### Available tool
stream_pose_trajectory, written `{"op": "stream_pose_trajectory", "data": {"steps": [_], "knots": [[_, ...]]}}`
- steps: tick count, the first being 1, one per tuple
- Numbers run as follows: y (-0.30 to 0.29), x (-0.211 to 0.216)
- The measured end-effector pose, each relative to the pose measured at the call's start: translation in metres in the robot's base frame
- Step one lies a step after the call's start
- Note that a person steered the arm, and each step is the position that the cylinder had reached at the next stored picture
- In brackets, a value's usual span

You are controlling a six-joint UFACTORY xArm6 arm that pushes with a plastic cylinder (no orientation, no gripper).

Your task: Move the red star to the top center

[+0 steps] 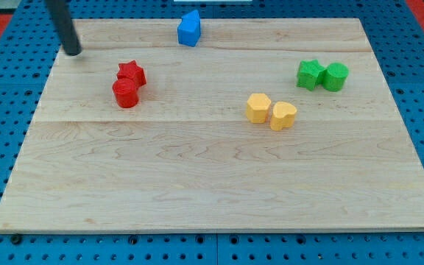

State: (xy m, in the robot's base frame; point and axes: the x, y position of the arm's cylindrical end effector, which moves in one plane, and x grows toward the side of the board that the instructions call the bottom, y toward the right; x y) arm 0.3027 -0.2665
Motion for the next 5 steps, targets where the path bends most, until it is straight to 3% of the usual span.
{"op": "stream_pose_trajectory", "data": {"steps": [1, 4, 5], "knots": [[0.016, 0.044], [0.214, 0.05], [0.231, 0.049]]}}
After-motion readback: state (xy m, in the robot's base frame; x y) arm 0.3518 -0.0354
